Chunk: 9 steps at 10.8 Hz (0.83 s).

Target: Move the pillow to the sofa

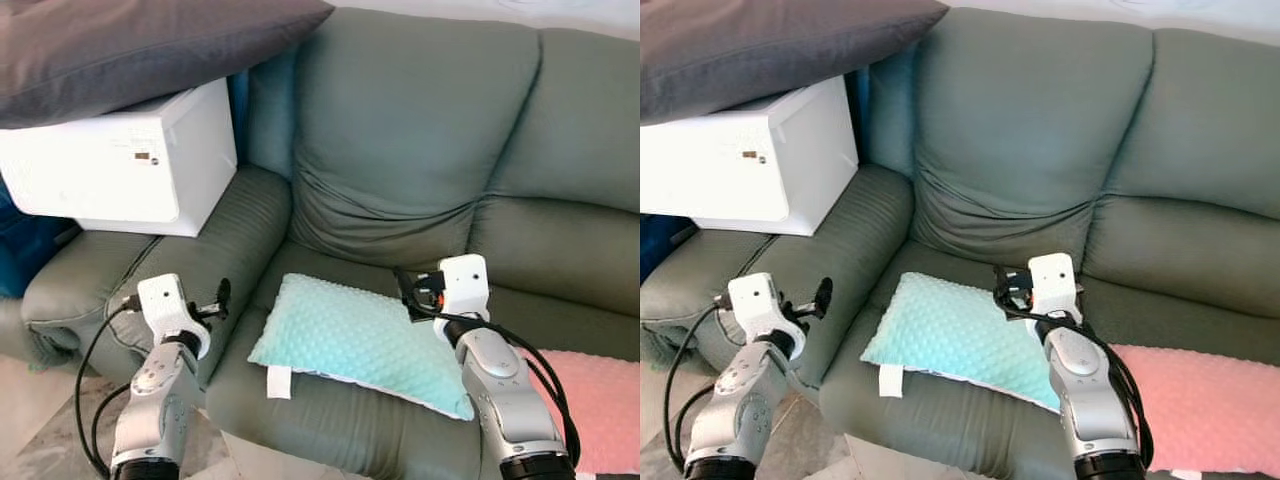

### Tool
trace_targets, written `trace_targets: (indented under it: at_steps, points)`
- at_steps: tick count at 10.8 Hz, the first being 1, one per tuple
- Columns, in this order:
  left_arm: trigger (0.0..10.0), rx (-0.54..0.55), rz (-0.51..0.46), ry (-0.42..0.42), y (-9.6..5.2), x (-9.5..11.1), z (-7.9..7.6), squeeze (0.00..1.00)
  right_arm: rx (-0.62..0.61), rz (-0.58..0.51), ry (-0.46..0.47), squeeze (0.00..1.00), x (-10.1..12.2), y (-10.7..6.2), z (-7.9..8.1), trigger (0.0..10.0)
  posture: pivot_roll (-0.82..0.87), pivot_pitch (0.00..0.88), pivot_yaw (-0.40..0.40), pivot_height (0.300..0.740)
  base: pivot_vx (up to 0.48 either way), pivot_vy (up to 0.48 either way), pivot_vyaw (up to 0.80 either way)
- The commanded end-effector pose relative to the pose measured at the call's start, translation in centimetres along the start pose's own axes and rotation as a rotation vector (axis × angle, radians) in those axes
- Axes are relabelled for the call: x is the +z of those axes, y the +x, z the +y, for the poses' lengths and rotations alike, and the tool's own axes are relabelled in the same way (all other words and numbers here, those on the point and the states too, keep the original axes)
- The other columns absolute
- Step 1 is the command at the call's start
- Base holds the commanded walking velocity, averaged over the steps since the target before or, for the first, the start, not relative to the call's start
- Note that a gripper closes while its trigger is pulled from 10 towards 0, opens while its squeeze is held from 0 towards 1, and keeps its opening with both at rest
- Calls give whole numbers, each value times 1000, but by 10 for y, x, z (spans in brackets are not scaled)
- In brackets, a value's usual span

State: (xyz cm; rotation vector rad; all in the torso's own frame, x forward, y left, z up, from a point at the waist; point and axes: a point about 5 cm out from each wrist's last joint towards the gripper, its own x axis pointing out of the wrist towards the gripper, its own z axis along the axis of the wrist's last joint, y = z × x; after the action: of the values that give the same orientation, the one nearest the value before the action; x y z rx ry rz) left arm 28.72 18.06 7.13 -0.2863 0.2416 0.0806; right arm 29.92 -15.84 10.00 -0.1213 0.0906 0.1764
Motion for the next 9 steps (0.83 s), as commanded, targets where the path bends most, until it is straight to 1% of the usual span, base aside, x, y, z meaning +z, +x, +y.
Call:
trace_targets:
  at_steps: [1,5,9]
  points:
    - [10000,-3,-5,4,-1,2,0,0,-4,-1,6,0,1,1,-2,10000,-155,0,15,740,-255,0,0]
    - [10000,-33,13,3,-1,1,-7,0,-7,-1,27,0,1,1,-2,10000,-161,0,18,740,-299,0,0]
    - [10000,-29,25,8,-1,0,-6,0,-11,-8,38,0,2,2,-4,10000,-160,0,20,740,-331,0,0]
